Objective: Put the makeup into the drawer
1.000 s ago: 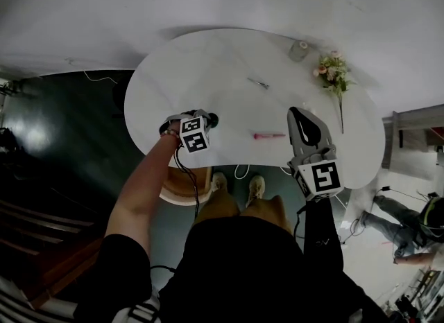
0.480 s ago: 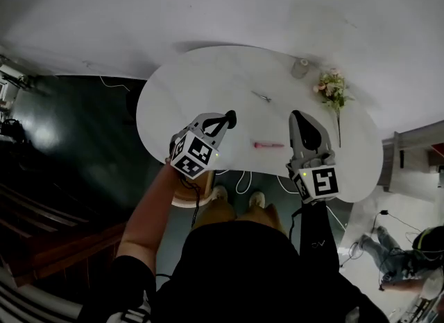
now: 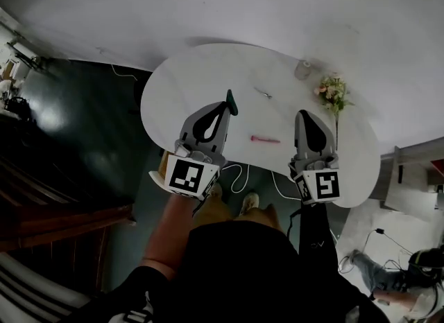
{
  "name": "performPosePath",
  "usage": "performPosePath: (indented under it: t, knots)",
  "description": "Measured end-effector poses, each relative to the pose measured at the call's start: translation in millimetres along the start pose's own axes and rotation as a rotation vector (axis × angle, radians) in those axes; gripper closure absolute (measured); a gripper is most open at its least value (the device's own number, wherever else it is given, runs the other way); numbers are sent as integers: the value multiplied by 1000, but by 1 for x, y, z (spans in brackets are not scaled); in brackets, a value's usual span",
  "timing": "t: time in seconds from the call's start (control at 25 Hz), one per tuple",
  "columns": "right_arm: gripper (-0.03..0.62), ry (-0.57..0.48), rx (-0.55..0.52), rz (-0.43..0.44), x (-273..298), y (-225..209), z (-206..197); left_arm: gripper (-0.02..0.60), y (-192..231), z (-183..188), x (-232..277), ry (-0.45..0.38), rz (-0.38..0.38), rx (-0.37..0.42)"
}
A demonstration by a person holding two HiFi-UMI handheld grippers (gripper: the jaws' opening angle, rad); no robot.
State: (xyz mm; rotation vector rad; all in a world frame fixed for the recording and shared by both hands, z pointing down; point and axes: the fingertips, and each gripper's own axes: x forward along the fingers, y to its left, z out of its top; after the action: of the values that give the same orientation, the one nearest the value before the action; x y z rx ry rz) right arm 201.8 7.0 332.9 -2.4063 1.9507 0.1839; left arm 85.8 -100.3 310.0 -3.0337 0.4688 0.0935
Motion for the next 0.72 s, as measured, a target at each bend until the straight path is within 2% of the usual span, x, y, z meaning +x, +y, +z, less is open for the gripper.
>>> performPosePath:
  t: [0.16,0.32,0.48,0.64,0.72]
  knots:
    - [589,0,8,33,-3,6,-3,572,0,3,-9,9,40,17]
    - [589,-18,7,75,8,30,4,572,9,11,-26,-22,40,37]
    - [589,-26,6,143,30,70,10,572,42,6,-59,23,108,40]
    - [589,-39,26,215,60,116,10,572,83,7,-99,20,177,65]
    - [589,-39,38,251,75,141,9,572,106,0,-122,55,215,68]
